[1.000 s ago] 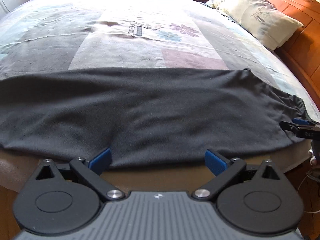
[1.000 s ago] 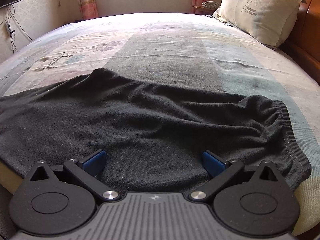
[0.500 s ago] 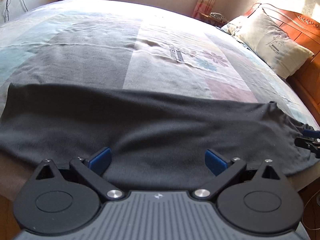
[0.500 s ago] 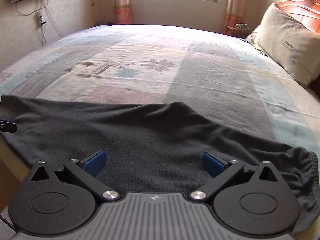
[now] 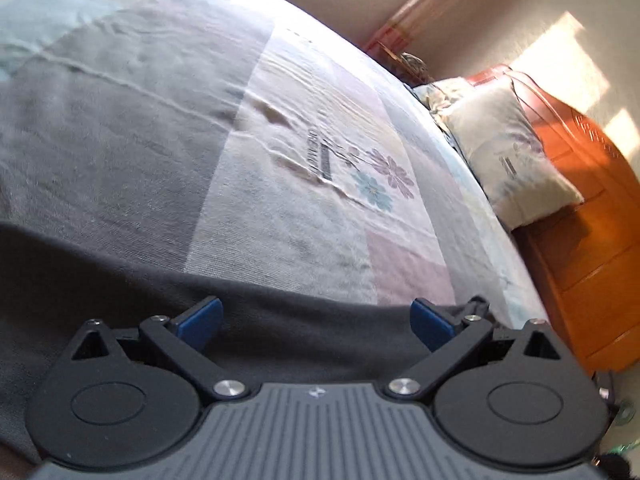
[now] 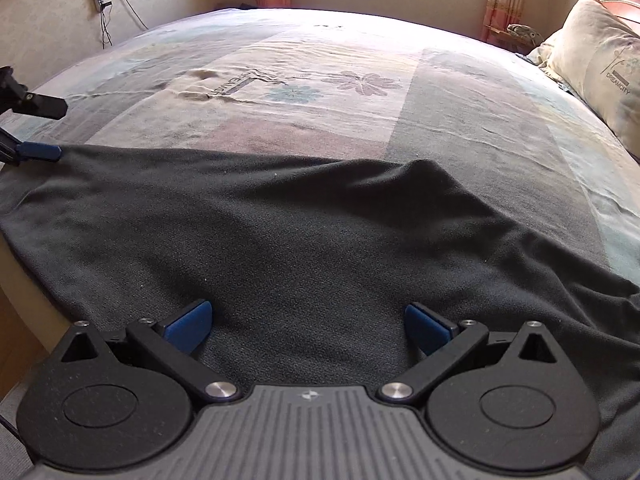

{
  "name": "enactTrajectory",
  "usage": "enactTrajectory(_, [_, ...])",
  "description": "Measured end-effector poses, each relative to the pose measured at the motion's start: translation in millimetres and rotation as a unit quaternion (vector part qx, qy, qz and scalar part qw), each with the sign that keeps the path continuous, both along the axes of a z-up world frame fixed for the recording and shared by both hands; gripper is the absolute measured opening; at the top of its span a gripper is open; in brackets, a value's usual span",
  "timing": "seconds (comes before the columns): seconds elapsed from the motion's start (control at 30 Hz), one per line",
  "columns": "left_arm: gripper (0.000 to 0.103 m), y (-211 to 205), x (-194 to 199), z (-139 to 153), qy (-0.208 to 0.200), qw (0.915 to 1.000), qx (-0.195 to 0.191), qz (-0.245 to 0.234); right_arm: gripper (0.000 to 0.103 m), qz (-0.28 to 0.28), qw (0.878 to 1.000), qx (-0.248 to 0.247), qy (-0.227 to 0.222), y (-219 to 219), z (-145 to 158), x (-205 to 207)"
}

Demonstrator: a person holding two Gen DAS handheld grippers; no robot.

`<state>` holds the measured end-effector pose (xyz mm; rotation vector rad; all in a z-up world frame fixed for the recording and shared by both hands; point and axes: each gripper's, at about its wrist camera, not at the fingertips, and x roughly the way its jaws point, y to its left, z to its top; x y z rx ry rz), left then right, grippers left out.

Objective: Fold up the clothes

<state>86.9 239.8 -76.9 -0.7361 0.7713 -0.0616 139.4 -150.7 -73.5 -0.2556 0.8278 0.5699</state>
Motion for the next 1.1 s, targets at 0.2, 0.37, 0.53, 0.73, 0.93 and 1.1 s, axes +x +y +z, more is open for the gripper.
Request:
enactTrajectory(0.2, [0.099, 70.4, -21.5, -8.1, 0.000, 0.9957, -0.053, 0.076, 0.103, -0.001, 1.000, 0.001, -0.001, 0.7, -0.7, 0.7])
enactTrajectory(0.37, [0.099, 106.9, -26.8, -7.0, 0.010, 0.9945, -0.035, 0.099, 0.103, -0.002, 1.000, -0.001, 0.001, 1.5, 0.1, 1.7])
enactTrajectory(0.53, [0.099, 110.4, -20.7, 6.1, 0.027, 0.9954, 0.010, 0.092, 0.103, -0.004, 1.000, -0.004, 0.003, 2.7, 0.5, 2.1])
enactTrajectory(0.73, [0.099, 95.2, -20.9, 23.3, 0.034, 0.9971, 0.033, 0.060, 0.103, -0.010, 1.000, -0.005, 0.003, 3.5, 0.3, 1.4])
enactTrajectory(0.93, [0.099, 104.6, -27.7, 8.2, 0.072, 0.9936, 0.054, 0.069, 0.103, -0.011, 1.000, -0.004, 0.002, 2.4, 0.0, 0.3])
enactTrajectory(1.1, [0.099, 114.6, -36.8, 28.7, 0.051, 0.9908, 0.078, 0.098, 0.103, -0.012, 1.000, -0.002, 0.000, 2.7, -0.6, -0.4])
